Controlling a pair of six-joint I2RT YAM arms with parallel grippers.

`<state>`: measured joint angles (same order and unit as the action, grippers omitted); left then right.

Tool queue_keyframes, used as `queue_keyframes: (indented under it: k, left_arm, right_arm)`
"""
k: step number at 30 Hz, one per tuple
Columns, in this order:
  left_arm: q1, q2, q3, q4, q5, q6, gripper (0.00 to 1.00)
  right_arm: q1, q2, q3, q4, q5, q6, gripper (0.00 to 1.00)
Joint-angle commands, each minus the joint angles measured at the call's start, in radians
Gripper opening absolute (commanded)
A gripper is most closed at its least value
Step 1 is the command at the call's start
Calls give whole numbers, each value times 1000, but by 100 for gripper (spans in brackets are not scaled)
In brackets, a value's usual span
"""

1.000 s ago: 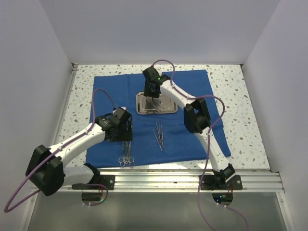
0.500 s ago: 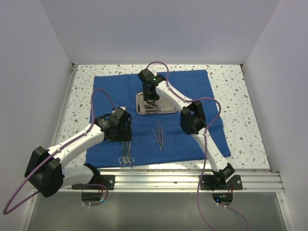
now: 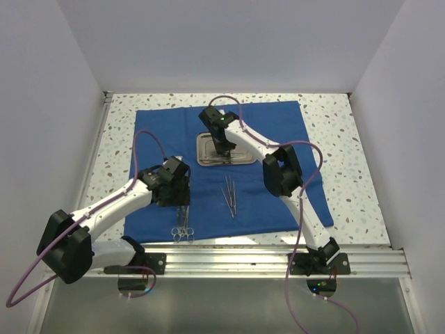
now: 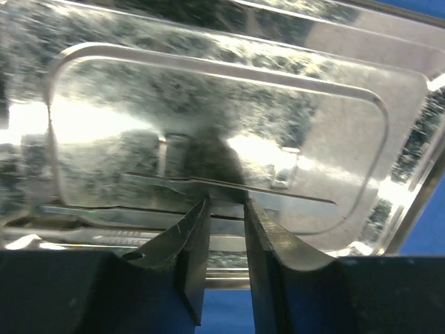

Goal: Open and lay out the surgical kit
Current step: Pick up the medical item from the container.

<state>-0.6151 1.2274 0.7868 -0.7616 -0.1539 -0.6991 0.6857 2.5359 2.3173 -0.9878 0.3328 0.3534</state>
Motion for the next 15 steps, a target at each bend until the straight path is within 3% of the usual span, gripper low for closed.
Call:
queue_keyframes:
  k: [1,4,12,15]
  left_arm:
    - [5,12,-6,28,13,-8,66]
    - [5,17,9,18,10,-7,65]
    - [5,47,52,-1,16,7,64]
    - [5,73,83,-8,17,16,63]
  right_arm:
    - [-67,92,-134,-124,19,-30,31]
    - [-129,80,-177,-109,-32,2,13]
    - [-218,129,-101,-117,-67,4,13]
    - [-248,141,-73,-109,-118,24,3]
